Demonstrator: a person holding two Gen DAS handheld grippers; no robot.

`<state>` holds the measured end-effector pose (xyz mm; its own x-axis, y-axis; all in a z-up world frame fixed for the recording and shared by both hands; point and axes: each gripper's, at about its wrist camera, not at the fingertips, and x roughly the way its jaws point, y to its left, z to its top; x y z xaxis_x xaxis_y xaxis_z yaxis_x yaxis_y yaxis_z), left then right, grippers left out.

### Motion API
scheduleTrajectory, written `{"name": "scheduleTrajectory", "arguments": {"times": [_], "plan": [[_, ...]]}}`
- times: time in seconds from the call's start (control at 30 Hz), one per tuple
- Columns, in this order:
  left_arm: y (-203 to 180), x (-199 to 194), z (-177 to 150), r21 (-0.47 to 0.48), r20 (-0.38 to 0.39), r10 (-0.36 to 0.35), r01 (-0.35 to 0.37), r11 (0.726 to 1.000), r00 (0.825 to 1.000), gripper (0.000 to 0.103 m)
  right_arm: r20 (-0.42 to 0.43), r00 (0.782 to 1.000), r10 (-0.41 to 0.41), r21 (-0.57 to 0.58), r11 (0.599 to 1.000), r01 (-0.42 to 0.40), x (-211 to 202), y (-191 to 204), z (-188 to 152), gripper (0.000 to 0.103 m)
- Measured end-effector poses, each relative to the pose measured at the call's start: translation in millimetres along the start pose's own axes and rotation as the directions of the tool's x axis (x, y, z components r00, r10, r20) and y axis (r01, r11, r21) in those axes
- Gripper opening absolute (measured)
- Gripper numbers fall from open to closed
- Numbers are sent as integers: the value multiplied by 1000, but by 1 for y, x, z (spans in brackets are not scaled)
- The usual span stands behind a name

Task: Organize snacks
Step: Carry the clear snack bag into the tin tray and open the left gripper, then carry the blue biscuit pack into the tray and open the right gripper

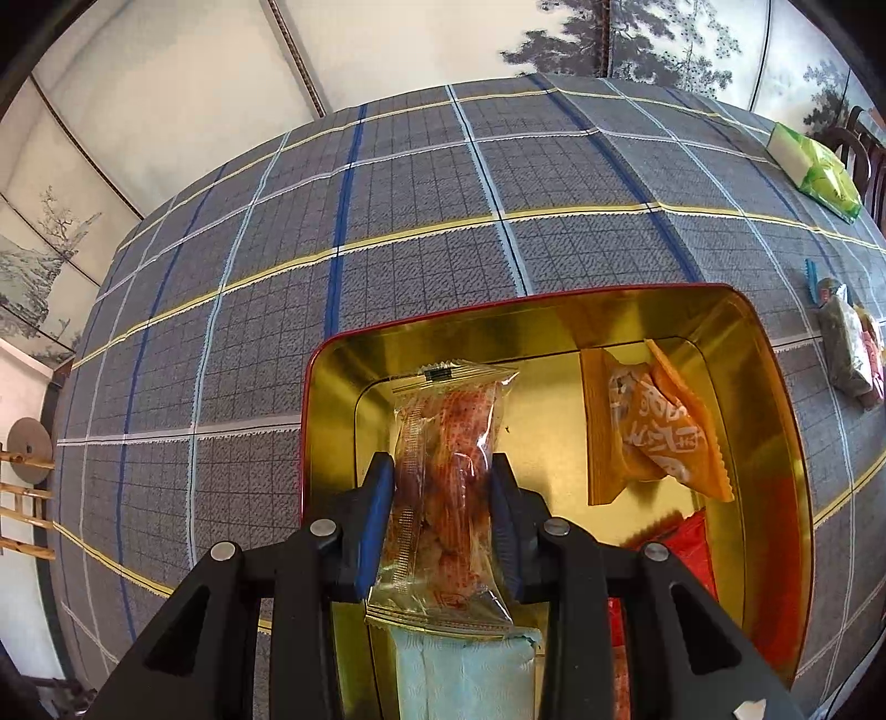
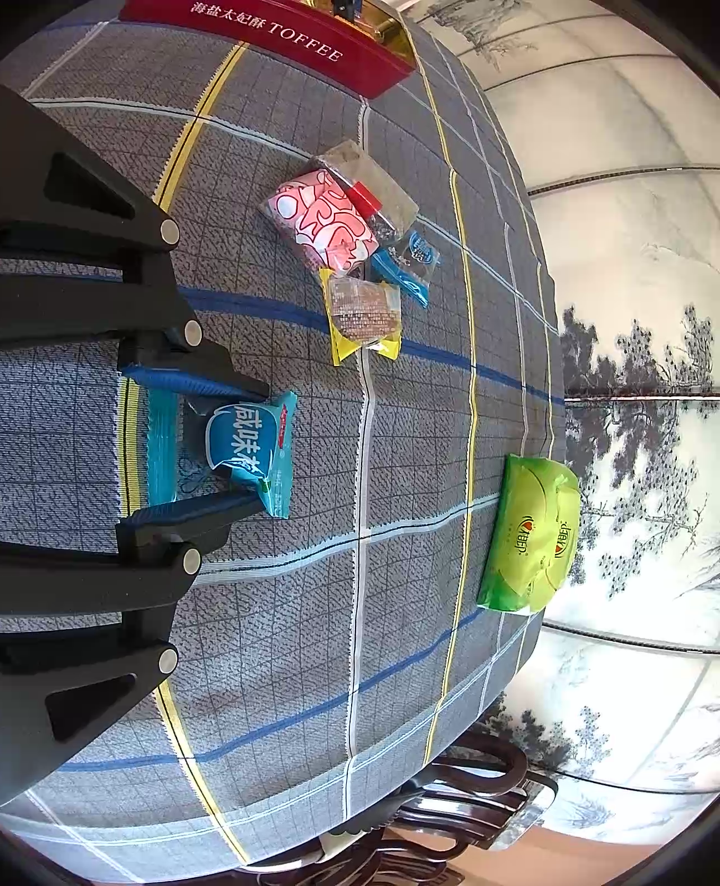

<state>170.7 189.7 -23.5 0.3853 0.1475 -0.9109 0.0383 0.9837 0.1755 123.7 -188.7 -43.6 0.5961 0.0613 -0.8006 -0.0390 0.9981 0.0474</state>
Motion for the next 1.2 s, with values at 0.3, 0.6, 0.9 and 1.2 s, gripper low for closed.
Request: {"name": "scheduleTrajectory", "arguments": {"times": [0.3, 0.6, 0.9, 1.2], "plan": [[-4, -4, -4, 9, 28, 10, -11, 1000, 1000, 36, 0, 1000, 5, 7, 1000, -5, 0, -2, 0, 35], [-8, -26, -10, -1, 71, -20, 20, 1000, 997, 40, -1, 1000, 2, 3, 1000, -2, 1, -4, 1, 38], [-4, -65, -39, -33, 125, -47, 51, 998, 991, 61, -17, 1000, -10, 21, 1000, 10, 1, -3, 2, 38], [-4, -89, -79, -48, 151, -35, 43, 998, 988, 76, -34, 997, -69, -2, 998, 69, -1, 8, 4, 34]]}}
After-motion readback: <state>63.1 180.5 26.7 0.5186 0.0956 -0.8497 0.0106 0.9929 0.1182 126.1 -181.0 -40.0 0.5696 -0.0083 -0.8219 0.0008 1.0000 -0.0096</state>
